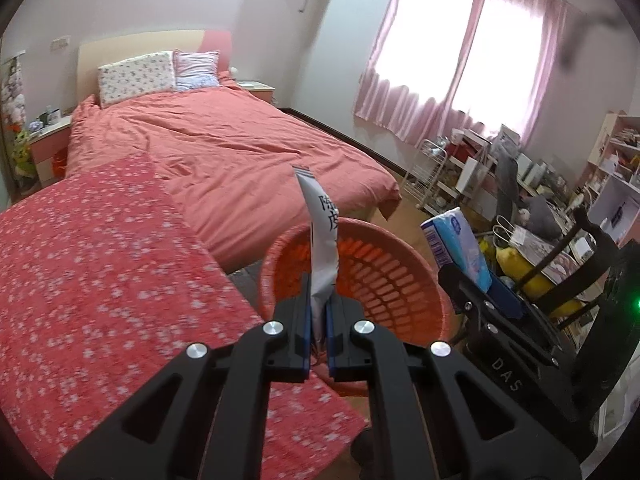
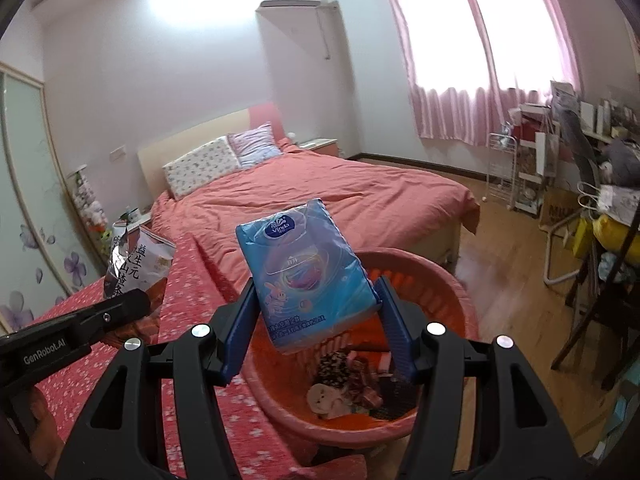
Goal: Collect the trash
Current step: 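Open both tools to drop the wrapper and tissue pack into the basket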
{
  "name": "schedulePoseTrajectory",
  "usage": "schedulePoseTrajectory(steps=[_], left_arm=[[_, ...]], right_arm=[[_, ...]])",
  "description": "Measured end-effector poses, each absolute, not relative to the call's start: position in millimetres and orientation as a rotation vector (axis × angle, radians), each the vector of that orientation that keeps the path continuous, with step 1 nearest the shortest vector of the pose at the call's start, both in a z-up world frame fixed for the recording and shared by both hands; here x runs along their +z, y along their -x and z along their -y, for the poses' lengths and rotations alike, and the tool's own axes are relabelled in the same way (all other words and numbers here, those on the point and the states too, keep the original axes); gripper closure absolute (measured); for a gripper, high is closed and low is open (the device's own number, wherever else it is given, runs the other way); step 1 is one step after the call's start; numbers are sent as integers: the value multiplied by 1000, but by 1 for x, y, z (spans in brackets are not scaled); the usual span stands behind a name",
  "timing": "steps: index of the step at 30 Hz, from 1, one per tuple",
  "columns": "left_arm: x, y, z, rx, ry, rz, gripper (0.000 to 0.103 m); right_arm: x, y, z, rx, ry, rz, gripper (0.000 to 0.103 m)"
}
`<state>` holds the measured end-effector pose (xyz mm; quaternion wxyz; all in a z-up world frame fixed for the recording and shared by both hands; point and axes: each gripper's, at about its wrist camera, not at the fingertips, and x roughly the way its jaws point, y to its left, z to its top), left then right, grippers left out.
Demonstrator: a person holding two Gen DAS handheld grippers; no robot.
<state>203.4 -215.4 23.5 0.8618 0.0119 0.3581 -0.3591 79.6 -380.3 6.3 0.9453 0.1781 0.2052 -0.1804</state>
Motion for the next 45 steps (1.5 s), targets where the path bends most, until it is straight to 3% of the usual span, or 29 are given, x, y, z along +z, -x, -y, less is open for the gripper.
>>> schedulePoseTrajectory(steps=[26,28,32,39,45], left_arm=[[-29,-227,299,-830,-63,-871,95],[-36,-232,300,-817,-61,-893,93],[-46,-240,297,-782,-58,-916,72],[-50,-246,274,-719,-58,-920,66],[-32,-230,236,-667,-54,-863,55]], right_arm=[[-22,-87,432,-364,-520,-453,44],[-26,-90,436,-348,-543,-466,43],[-32,-93,443,-325,-580,-487,41],[-28,-85,443,-336,-585,-494,37],[-8,-69,423,-355,-491,-455,24]])
